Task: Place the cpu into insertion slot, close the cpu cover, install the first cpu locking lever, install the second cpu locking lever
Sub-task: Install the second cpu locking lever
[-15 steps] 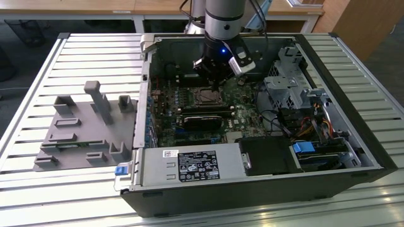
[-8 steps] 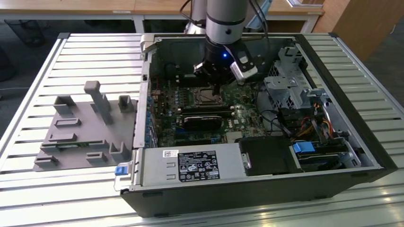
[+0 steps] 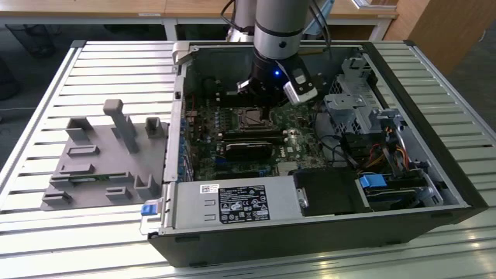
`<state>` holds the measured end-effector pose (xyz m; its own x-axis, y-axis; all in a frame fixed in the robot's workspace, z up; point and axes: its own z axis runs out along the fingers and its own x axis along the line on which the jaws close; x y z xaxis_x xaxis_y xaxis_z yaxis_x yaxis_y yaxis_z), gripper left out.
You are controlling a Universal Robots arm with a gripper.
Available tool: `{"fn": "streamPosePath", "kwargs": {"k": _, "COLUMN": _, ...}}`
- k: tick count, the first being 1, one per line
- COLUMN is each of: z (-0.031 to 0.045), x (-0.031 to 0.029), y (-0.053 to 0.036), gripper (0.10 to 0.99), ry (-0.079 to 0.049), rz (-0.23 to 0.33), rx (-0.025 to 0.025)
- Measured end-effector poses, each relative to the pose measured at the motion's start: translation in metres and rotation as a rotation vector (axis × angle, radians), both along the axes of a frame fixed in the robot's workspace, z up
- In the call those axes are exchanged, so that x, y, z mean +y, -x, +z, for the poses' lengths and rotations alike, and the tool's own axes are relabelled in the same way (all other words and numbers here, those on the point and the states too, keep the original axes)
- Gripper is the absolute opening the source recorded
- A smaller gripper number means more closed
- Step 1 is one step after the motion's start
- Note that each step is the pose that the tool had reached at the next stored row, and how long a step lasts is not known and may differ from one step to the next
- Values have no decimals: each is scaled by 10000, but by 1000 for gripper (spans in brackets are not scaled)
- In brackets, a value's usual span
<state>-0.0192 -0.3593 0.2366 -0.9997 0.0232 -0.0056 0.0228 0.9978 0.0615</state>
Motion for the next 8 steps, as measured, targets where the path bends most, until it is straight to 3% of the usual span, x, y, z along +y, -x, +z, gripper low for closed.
{"fn": "streamPosePath", "kwargs": {"k": 8, "z": -2, "x": -101, "y": 58, "gripper": 106, "ry": -1, "rz": 1, "rx": 2}}
